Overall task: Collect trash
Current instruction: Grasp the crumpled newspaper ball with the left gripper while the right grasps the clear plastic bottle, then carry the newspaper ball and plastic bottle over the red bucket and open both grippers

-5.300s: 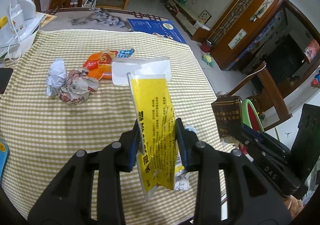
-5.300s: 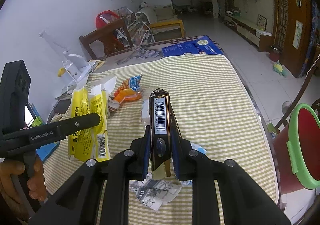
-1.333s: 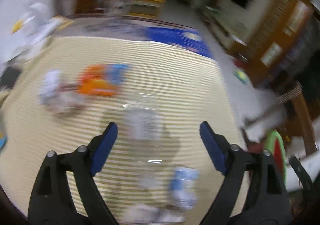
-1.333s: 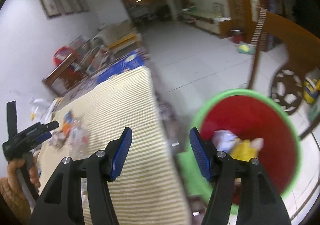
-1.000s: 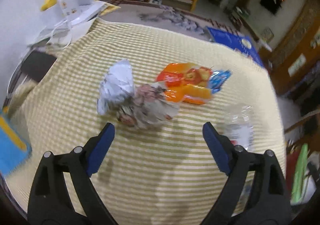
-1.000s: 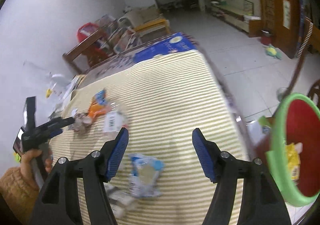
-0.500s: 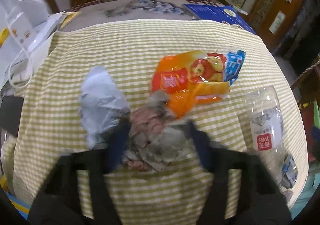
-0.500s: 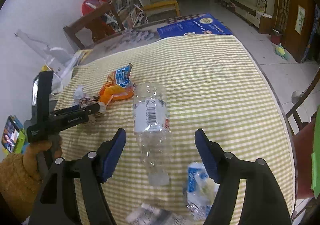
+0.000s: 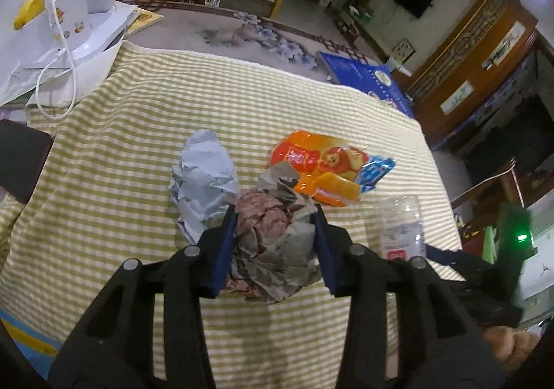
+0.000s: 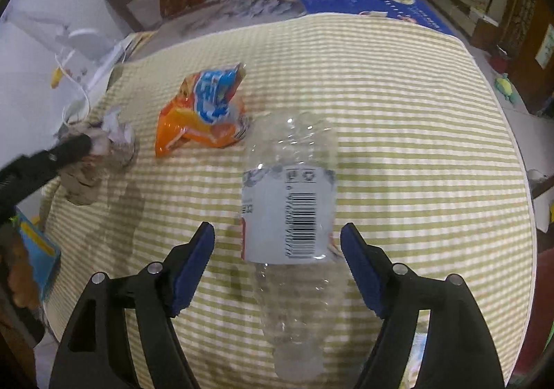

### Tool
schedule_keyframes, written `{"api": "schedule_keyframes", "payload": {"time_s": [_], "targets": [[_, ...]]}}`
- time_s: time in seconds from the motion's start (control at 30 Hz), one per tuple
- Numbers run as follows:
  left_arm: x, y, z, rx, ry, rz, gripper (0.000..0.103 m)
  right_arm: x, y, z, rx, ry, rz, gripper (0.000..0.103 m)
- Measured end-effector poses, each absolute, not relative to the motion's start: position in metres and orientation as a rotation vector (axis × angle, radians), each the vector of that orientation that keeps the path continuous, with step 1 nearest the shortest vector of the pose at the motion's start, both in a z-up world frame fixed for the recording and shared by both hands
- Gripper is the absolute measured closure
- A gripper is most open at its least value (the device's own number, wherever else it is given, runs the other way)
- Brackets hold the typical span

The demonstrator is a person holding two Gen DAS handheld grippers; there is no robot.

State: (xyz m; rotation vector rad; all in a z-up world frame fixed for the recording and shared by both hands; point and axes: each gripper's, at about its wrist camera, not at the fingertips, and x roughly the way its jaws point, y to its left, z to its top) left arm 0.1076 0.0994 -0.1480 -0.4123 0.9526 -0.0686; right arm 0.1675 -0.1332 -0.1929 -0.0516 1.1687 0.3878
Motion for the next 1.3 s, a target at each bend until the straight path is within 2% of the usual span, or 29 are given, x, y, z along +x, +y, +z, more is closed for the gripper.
{"api": "schedule_keyframes", "payload": {"time_s": [0.03,0.07,0.7,1.3], "targets": [[0.106,0.097,-0.146,-0.415,0.949,-0.071,0.062,0.168,-0.131,-0.193,-0.067,1.164,0.383,0.049],[0.105,0.094,-0.145,-0.413,0.948,-0.072,0.062,0.168,-0.13,-0.193,-0.083,1.159,0.381,0.053],[0.084,0.037,-0.108,-0.36,0.901,-0.195,0.062,0.118,-0.177,-0.104,0.112,0.936,0.389,0.054],[0.059,-0.016,-0.092,-0.304,0.889,-0.291,0.062,0.075,-0.224,-0.082,0.168,0.854,0.319,0.054]]}}
